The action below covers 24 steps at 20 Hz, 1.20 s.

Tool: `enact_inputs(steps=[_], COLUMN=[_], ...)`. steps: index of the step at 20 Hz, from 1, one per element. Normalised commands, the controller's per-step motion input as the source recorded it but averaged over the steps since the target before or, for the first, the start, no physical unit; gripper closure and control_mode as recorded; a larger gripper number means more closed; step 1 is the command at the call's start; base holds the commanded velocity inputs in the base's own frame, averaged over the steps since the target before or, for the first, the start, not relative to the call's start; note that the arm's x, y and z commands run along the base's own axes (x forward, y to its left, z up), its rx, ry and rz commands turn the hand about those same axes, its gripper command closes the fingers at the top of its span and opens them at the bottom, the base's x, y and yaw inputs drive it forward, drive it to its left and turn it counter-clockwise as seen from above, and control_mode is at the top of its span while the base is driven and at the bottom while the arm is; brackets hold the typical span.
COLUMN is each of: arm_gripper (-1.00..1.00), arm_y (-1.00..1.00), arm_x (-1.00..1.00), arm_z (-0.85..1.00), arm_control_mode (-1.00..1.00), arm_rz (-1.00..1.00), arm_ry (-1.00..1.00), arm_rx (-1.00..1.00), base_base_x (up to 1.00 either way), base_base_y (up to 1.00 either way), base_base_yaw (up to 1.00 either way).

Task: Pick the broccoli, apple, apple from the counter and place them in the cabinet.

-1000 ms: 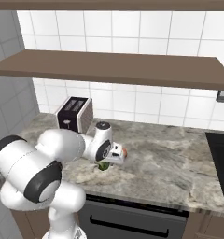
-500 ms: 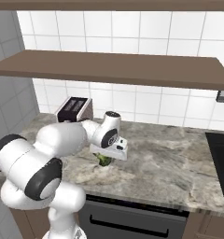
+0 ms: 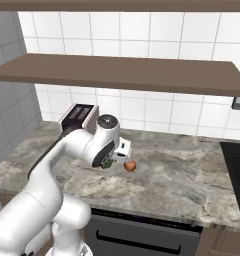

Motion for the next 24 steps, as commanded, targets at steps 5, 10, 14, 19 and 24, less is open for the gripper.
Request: enact_inputs(steps=[5, 10, 14, 19, 24], arm_gripper=[1.00, 1.00, 1.00, 1.00, 1.00], arm_y=[0.05, 0.00, 0.00, 0.00, 0.00], arm_x=[-0.17, 0.00, 0.00, -0.04, -0.16], arm_z=[1.00, 1.00, 1.00, 1.00, 1.00], arm_control_mode=[-1.00, -1.00, -1.00, -1.00, -1.00], arm_rz=[-0.03, -0.01, 0.00, 0.00, 0.00], arm_ry=[-0.38, -0.15, -0.06, -0.04, -0.14], arm_rx=[0.00, 0.00, 0.00, 0.00, 0.00], base_base_x=[0.00, 0.00, 0.00, 0.00, 0.00], base_base_y=[0.00, 0.00, 0.00, 0.00, 0.00], base_base_yaw=[0.00, 0.00, 0.00, 0.00, 0.00])
